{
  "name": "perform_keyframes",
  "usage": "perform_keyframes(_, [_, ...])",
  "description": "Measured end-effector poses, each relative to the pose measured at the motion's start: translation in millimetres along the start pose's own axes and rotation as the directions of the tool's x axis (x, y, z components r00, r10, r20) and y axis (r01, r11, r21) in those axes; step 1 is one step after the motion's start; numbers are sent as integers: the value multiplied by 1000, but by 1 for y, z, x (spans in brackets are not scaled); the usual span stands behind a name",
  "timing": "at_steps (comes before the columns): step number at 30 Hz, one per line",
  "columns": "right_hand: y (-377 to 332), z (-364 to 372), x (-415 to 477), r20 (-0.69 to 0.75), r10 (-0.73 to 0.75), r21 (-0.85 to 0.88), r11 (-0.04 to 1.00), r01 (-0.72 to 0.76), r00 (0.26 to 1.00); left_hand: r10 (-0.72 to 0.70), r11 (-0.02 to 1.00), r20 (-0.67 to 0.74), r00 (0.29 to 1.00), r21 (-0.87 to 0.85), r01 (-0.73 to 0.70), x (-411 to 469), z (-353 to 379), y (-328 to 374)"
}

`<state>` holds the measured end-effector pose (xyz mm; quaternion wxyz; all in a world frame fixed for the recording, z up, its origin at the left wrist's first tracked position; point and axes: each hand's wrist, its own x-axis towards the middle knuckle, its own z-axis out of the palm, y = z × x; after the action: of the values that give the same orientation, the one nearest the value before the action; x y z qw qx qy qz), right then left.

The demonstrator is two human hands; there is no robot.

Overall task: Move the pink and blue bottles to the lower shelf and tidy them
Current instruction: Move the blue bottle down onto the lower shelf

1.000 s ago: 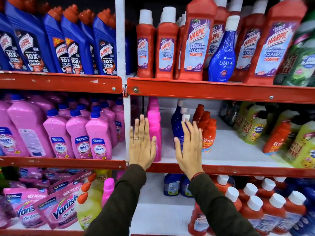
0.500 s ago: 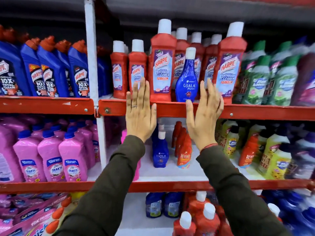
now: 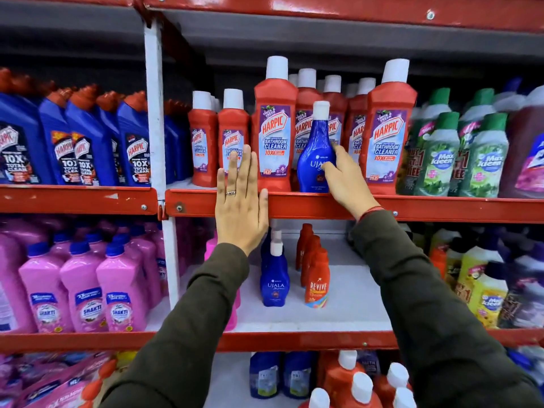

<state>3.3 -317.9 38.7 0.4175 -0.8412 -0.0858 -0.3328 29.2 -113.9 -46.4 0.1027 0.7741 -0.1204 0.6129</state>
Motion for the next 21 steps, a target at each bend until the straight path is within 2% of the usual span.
perform_keyframes(5, [1,-5,-2,7,55,194,980,-55,998,-6,1000,-12,1000,1,6,0,1,0])
perform_keyframes(12, [-5,-12,-1,-149,19,323,946,31,989,5,1000,-14,1000,5,-5,0,2,-1])
perform_keyframes(21, [-19,-5,-29,-125,0,458,887,57,992,10,999,18,1000,-32,-9,-1,-3,-1])
